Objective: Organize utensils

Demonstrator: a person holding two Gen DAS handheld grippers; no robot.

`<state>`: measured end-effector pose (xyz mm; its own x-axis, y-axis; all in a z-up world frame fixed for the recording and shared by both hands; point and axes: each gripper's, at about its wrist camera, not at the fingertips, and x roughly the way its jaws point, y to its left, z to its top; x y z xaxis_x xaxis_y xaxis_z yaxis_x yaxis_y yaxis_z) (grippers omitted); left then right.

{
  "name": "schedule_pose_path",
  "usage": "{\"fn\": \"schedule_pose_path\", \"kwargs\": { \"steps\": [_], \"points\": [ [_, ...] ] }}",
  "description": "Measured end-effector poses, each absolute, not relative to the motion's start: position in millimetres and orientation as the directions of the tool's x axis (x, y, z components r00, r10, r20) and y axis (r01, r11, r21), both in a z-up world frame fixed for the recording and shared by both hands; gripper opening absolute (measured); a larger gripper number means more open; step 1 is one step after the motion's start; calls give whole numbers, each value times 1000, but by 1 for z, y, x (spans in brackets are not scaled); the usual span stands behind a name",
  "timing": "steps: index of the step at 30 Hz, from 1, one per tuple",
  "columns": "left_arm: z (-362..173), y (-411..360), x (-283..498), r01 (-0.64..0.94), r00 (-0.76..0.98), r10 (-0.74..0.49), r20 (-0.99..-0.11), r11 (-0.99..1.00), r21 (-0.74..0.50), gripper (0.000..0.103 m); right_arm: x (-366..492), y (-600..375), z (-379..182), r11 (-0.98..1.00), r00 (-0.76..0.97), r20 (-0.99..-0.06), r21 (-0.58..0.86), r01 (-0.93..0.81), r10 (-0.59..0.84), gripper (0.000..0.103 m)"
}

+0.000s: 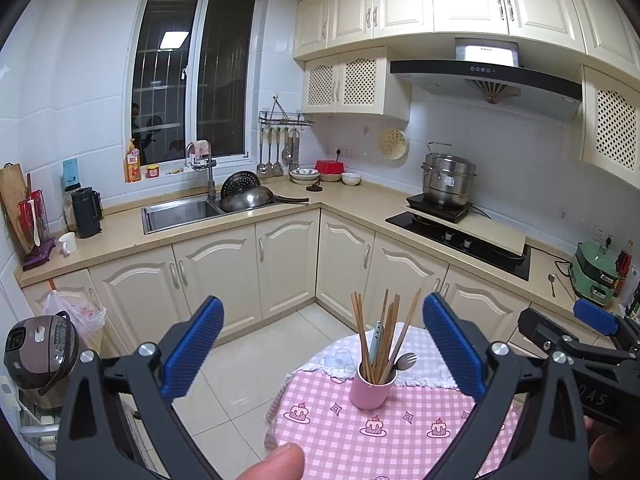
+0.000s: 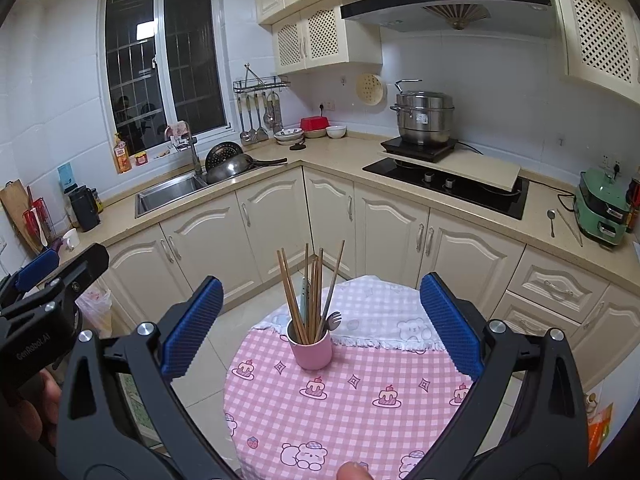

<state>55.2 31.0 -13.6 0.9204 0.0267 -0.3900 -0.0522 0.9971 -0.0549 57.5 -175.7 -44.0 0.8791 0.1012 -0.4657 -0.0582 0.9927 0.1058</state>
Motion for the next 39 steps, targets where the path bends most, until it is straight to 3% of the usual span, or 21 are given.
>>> {"fn": "schedule_pose_path", "kwargs": {
  "steps": [39],
  "points": [
    [-14,21,53,-32,934,27,-357,999,-9,98,58,-175,-55,991,869,-483,120,-57,109,97]
  ]
}}
